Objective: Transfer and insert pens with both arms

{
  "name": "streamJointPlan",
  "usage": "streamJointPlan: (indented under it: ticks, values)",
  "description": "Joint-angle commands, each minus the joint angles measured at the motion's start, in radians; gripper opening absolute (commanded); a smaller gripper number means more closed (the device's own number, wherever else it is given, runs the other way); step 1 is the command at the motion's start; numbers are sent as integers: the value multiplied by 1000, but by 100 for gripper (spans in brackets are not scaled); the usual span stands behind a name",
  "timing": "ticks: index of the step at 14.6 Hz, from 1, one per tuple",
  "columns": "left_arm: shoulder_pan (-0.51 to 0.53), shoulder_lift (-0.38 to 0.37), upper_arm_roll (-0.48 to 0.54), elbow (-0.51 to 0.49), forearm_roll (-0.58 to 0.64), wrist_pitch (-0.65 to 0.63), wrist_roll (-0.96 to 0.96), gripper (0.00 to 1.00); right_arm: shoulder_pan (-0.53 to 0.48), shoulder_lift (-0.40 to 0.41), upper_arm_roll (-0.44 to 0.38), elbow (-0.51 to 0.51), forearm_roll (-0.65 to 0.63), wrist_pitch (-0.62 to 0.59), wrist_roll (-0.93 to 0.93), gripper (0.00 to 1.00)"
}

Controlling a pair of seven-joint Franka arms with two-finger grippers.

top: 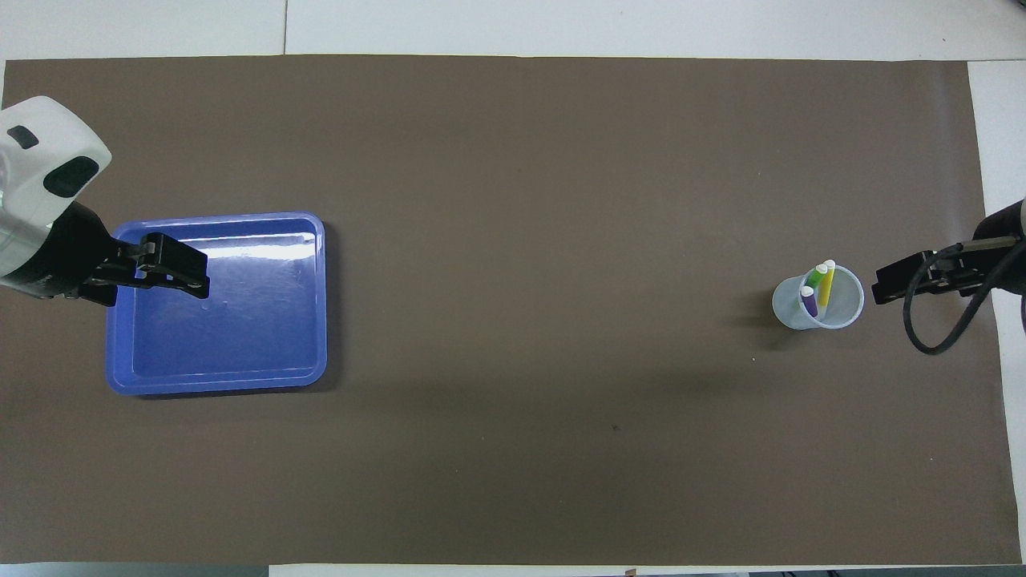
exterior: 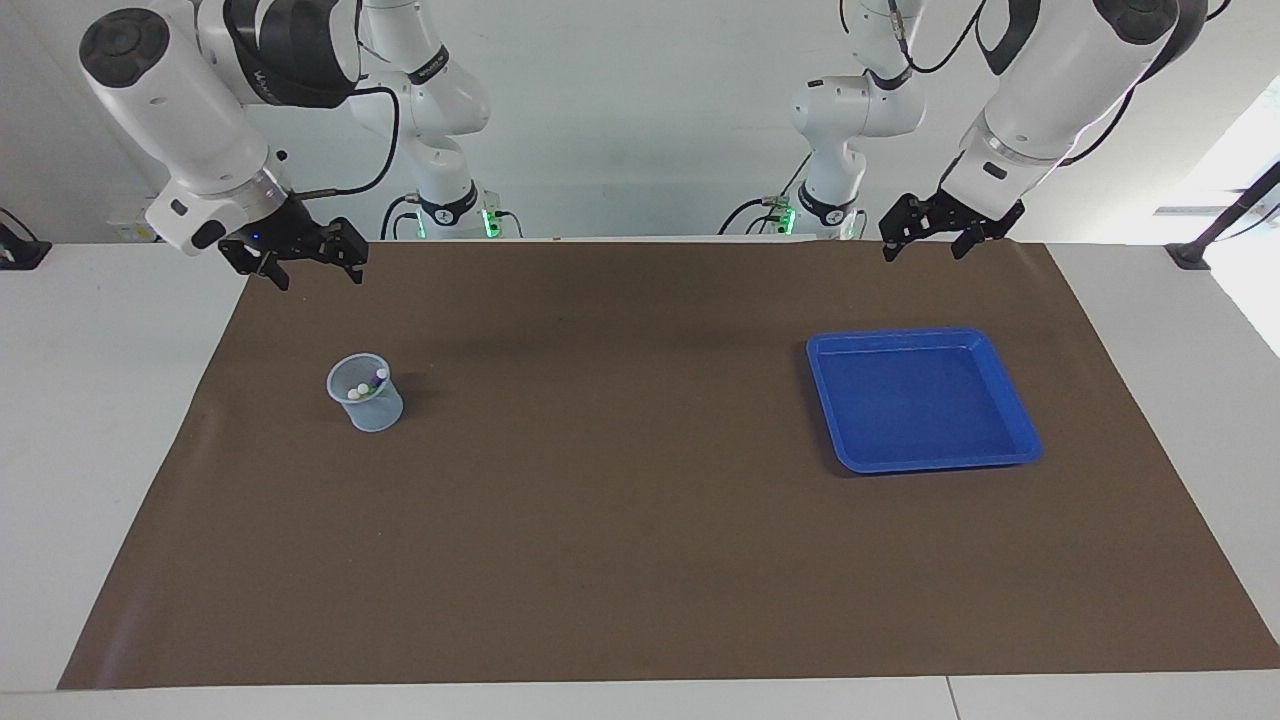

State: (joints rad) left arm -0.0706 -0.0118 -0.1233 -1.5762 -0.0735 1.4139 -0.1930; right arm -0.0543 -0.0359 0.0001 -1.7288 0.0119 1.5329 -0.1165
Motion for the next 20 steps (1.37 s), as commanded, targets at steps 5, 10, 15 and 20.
streamJointPlan:
  ticks: [5, 10, 15, 20]
  values:
    - [-1, 9, 14, 13, 0, 20, -2, 100, 22, 13, -35, 25, -17, -13, 17, 100]
    - [0, 9, 17, 13, 0, 20, 0, 100, 25, 13, -35, 25, -17, -10, 17, 100]
    - [-1, 9, 16, 13, 0, 20, 1, 100, 25, 27, -46, 63, -30, 32, 12, 100]
    - [-1, 9, 17, 13, 0, 19, 3, 100, 25, 27, -57, 63, -35, 32, 11, 100]
